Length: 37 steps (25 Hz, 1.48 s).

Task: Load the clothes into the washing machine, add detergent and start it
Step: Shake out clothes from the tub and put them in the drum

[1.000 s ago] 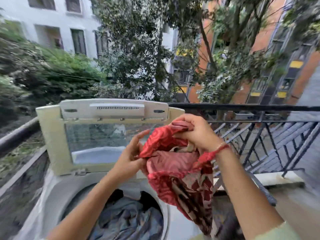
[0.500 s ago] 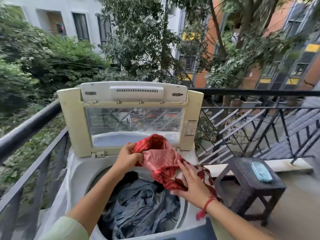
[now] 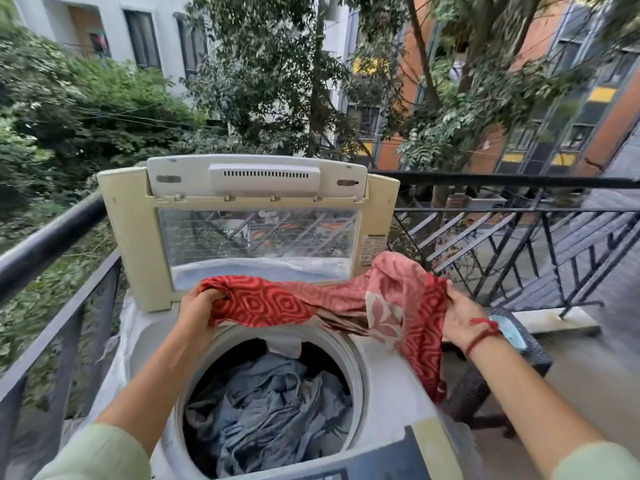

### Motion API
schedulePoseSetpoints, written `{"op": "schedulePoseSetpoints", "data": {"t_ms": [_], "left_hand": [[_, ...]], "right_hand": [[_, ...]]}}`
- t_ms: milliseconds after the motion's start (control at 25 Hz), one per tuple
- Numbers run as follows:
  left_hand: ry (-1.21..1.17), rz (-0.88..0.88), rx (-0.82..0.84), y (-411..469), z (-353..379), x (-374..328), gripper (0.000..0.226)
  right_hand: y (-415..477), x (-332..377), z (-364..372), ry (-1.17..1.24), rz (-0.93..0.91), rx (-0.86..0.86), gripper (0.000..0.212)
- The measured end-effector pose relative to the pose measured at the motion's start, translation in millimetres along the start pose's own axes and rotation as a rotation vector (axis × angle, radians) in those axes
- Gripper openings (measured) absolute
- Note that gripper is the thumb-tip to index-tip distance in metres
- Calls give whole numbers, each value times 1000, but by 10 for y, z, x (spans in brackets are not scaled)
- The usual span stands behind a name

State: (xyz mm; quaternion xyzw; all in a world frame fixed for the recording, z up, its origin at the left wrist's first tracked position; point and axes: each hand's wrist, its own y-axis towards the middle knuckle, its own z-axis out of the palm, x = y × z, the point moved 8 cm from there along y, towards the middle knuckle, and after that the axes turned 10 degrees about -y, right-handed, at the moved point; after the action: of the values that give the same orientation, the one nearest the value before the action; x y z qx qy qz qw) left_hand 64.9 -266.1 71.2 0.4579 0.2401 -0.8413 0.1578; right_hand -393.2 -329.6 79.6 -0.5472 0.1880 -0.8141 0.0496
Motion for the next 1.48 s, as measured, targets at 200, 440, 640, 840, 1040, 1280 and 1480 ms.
{"op": "schedulePoseSetpoints", "data": {"t_ms": [200, 440, 640, 840, 1040, 1280, 1480], "left_hand": [[108, 34, 76, -73, 87, 26, 27], [112, -433, 557, -596, 543, 806, 43], [572, -215, 374, -583, 349, 1111, 31], [387, 149, 77, -270, 192, 308, 31], [303, 389, 156, -285, 508, -130, 36], [289, 467, 143, -152, 529, -334, 24], [134, 553, -85, -22, -20, -805, 12]], "right_hand": [[-487, 24, 850, -353, -300, 168, 27], [-1592, -1382, 2037, -1741, -948, 926, 19], [-1520, -1630, 1716, -1876, -698, 983, 24], [-905, -996, 809, -2021, -720, 303, 74], [-519, -870, -199, -1504, -447, -60, 36], [-1143, 644, 384, -1071, -1023, -528, 30], [-1746, 742, 1762, -613, -1321, -168, 19]]}}
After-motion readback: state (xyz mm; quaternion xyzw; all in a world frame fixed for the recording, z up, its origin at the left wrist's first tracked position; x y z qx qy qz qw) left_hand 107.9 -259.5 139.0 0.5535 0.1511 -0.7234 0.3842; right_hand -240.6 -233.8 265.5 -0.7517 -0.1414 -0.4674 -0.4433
